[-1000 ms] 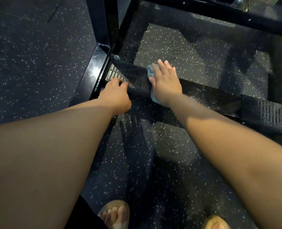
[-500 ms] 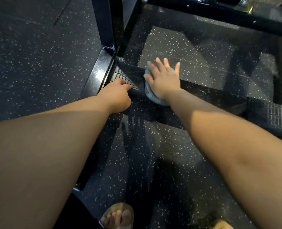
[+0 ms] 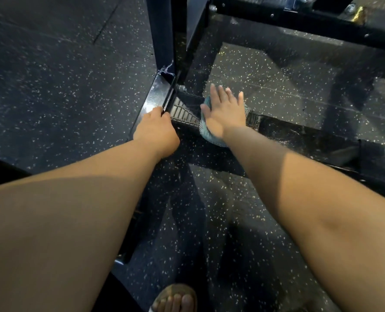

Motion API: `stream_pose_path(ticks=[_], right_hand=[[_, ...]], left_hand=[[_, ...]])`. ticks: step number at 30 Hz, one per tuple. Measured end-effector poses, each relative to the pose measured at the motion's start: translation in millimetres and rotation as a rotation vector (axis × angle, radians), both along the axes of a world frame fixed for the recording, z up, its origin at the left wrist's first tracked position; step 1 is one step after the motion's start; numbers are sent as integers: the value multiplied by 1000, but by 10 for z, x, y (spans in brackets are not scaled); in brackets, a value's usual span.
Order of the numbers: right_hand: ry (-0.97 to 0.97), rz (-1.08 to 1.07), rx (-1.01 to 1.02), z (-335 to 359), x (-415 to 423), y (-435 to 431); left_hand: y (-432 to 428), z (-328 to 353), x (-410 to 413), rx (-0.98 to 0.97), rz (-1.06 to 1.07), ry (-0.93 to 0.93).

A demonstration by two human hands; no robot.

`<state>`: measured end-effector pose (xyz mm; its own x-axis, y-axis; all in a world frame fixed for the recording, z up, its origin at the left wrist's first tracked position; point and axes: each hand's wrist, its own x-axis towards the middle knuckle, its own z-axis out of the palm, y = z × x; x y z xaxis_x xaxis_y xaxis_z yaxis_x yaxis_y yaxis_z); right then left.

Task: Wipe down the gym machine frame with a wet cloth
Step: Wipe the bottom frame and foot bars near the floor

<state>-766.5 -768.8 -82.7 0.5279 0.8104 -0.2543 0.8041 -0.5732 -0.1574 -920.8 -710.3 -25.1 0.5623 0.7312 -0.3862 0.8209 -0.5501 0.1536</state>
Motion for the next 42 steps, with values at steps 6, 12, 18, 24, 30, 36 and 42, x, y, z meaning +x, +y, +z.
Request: stream_pose_path(ticks=[6,12,18,24,30,36,42], right_hand=[[-31,240,99,-4,-438,-144],[-42,277,3,31,-196,133],[-81,193,-10,49,-432,272],[-38,496,49,89,-449,46],[-7,90,49,35,-653,502],[-2,394,58,82,-386,107],[-48,139,50,55,-535,-228]], left_hand=[[-15,-69,-57,22,49,-106],[-43,-55,-26,15,188,-175],[-98,-60,6,5,255,-246],[-138,-53,75,11,288,-268],[-98,-106,45,5,283,-289],[-64,-18,109,63,276,-286],[-161,-137,105,145,30,-113]])
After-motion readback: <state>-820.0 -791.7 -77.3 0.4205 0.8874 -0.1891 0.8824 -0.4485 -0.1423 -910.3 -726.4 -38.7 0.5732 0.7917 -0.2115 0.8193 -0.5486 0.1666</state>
